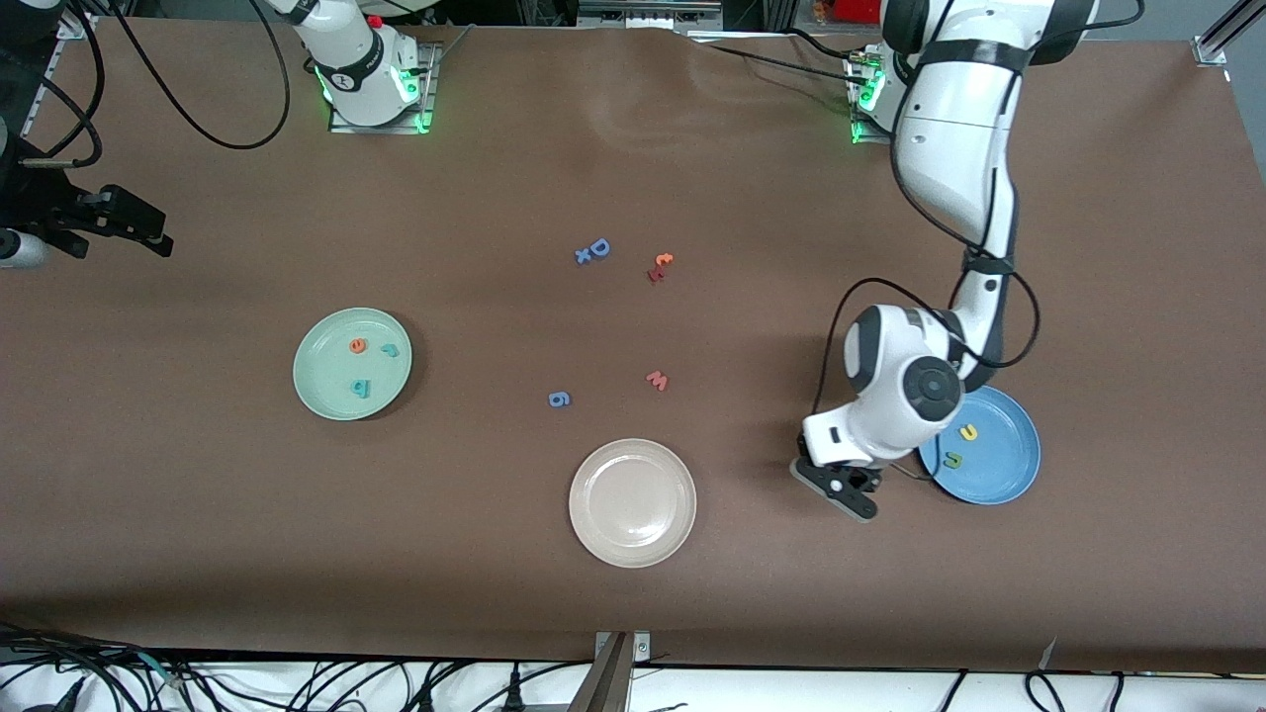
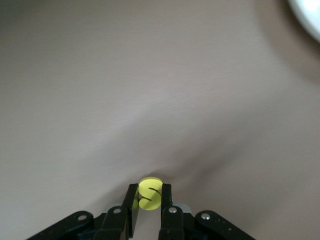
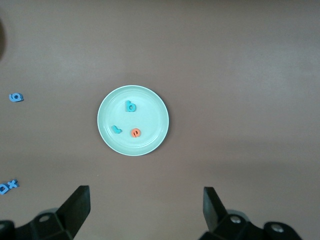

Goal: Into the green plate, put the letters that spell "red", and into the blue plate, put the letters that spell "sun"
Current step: 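Carry the yellow s to the blue plate and open the left gripper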

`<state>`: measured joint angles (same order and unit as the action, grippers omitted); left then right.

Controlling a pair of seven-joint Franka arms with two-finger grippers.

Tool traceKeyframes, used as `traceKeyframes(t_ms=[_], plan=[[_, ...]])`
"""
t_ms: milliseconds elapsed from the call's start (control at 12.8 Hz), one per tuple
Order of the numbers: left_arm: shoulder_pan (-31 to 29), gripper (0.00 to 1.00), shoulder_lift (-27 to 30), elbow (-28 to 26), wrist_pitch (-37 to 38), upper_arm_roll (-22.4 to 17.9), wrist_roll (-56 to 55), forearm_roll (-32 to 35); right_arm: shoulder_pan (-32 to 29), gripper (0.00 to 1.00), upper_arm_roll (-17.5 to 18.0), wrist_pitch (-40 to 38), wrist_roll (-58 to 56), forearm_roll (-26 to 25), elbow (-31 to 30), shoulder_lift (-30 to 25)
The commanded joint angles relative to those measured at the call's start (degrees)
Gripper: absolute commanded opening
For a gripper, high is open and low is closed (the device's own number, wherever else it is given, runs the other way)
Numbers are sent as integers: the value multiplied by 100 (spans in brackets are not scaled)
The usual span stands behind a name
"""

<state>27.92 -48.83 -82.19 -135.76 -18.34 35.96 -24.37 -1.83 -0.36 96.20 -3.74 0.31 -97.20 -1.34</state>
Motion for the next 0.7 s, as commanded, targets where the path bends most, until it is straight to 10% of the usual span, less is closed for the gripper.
traceKeyframes(t_ms=[0, 625], plan=[[-50, 0, 199, -69, 488, -501, 1049, -253, -10, 100, 27, -118, -57, -31, 158, 64], [-717, 3, 243, -350, 577, -723, 2466, -288, -10, 100, 36, -92, -56, -22, 149, 72]])
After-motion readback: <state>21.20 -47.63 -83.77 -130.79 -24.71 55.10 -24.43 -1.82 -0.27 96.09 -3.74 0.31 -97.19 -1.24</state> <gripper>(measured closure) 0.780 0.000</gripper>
